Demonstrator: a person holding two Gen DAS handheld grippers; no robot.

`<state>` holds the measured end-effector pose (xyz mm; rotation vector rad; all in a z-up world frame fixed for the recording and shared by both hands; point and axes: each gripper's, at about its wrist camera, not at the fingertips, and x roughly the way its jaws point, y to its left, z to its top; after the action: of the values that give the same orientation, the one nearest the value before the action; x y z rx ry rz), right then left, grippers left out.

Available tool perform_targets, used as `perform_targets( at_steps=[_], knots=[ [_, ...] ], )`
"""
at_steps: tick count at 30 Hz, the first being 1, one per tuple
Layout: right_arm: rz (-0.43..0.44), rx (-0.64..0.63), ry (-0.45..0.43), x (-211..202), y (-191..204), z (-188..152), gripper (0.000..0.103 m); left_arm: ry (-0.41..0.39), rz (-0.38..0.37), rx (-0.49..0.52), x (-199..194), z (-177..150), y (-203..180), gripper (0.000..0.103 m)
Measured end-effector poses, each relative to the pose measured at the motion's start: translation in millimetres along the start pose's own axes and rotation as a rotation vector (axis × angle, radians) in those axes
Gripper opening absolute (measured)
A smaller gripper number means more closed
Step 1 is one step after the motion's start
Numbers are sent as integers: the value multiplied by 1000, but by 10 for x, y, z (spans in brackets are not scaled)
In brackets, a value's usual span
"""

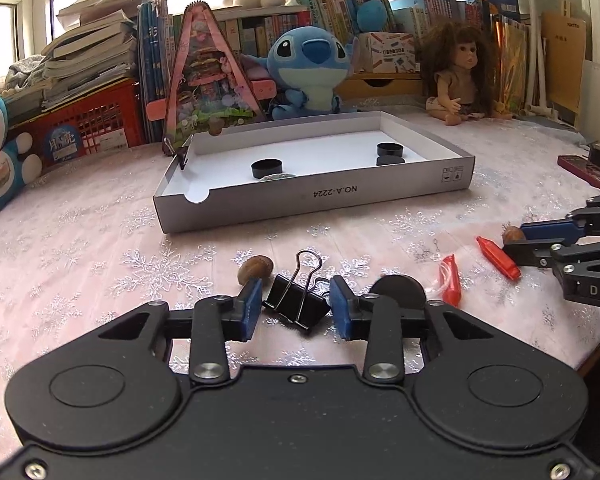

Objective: Organize rigid objects
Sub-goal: 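Grasp the black binder clip with the left gripper while the right gripper grasps the brown nut, then carry the binder clip and brown nut over the white tray with both grippers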

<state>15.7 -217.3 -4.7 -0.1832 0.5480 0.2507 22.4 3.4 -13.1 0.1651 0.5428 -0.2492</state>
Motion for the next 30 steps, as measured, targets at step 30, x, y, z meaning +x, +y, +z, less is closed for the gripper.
perform_targets(
  at_steps=[30],
  knots=[
    [-55, 110, -35, 149, -378, 606, 22, -38, 47, -195, 134, 909, 390, 34]
  ],
)
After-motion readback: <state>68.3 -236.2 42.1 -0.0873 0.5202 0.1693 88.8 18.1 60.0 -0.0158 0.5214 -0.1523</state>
